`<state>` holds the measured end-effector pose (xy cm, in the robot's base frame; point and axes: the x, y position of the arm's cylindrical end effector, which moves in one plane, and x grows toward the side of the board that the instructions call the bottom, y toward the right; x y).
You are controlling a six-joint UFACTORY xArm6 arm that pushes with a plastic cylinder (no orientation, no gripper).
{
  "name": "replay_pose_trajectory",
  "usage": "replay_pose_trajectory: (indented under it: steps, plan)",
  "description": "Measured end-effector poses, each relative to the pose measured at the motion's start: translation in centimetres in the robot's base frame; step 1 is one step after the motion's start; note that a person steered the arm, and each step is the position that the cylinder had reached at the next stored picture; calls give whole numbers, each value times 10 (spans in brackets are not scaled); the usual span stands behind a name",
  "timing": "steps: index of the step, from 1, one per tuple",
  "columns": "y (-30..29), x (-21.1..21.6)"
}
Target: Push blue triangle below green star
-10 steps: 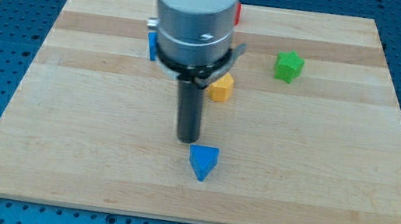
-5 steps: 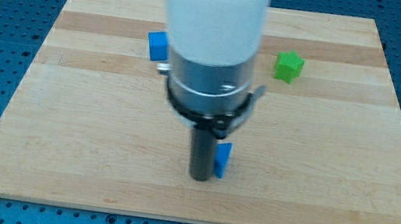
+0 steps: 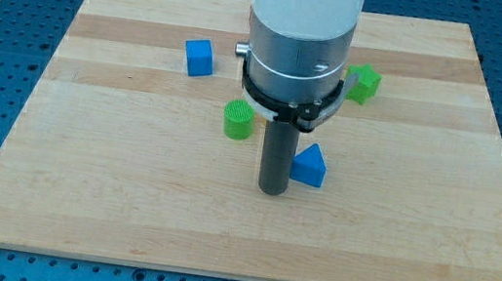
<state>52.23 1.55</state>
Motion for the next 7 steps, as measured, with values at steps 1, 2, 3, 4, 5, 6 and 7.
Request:
replay_pose_trajectory:
  steps: [1,2,3,4,5,6,7]
  plan:
    - [11,-12]
    - [24,-18]
    - [42,-25]
    - [60,-35]
    - [63,-48]
    - [63,-54]
    - [65,-66]
